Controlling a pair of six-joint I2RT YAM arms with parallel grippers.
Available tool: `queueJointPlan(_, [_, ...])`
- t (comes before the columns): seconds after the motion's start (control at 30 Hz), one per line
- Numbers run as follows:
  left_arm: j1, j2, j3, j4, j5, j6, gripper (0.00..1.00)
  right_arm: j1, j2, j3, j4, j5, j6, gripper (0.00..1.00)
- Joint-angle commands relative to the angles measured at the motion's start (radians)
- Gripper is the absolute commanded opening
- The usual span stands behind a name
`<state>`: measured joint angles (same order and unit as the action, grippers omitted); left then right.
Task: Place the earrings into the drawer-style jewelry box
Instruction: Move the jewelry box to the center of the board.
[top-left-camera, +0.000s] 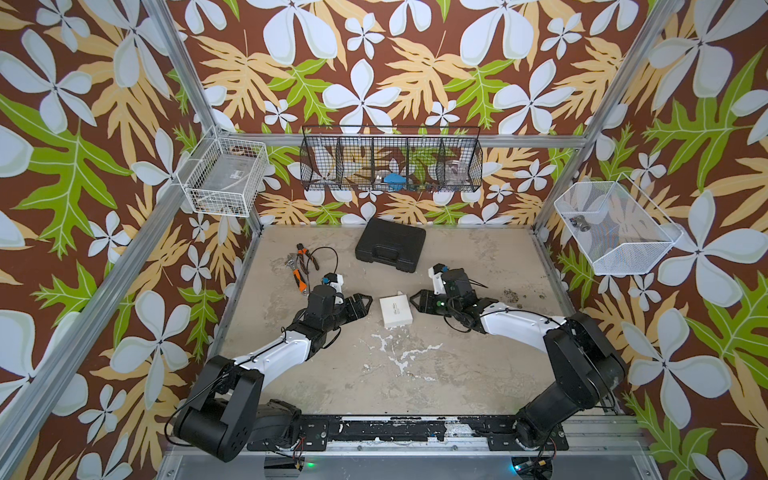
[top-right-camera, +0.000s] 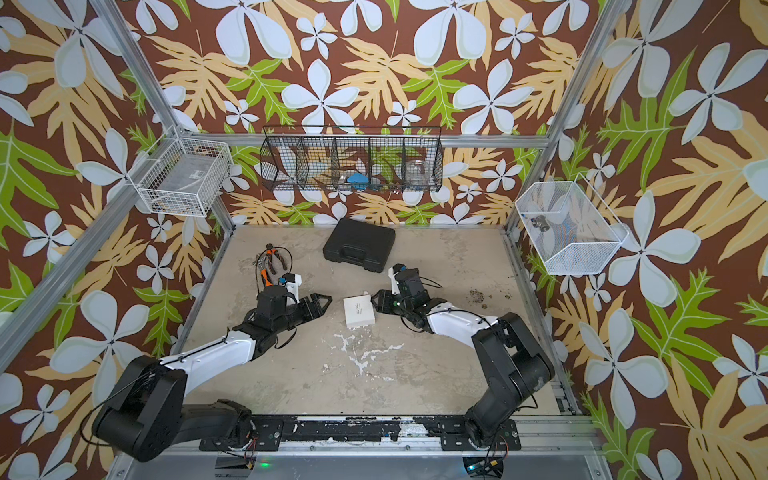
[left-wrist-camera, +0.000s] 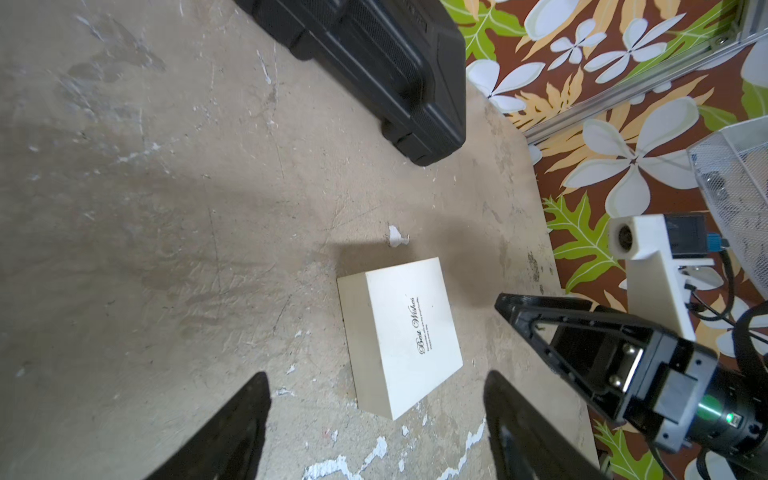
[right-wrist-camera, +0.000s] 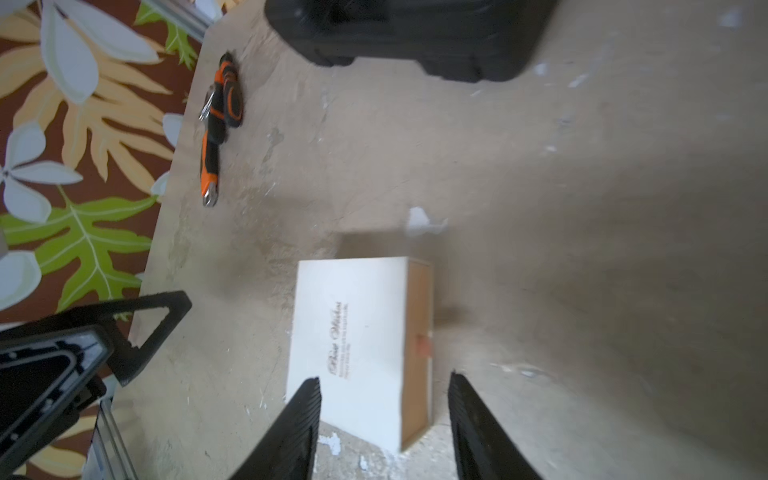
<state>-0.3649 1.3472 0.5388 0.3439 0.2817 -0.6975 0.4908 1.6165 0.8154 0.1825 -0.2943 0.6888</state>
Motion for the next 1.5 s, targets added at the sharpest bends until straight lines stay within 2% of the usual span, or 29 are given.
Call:
queueJointPlan(0.0, [-0.017,0.045,0.021,0.052,0.057,-0.004,0.76,-0.034,0.006,-0.039,0.087,-0.100,0.057,0.52])
queueJointPlan(0.2, [-0.054,0.154,0.060,0.109,0.106,-0.028,0.67,-0.041,0.104,-0.060,0.243,-0.232,0.151,0.47])
queueJointPlan(0.57, [-0.055,0.237,0.078,0.162,0.135,-0.041,0.55,-0.036,0.201,-0.034,0.275,-0.223,0.155,0.31])
queueJointPlan(0.73, [-0.055,0.252,0.079,0.171,0.137,-0.039,0.54,-0.036,0.204,-0.037,0.289,-0.196,0.153,0.25])
queueJointPlan(1.47, [-0.055,0.292,0.089,0.183,0.147,-0.034,0.52,-0.019,0.246,-0.025,0.329,-0.207,0.180,0.21])
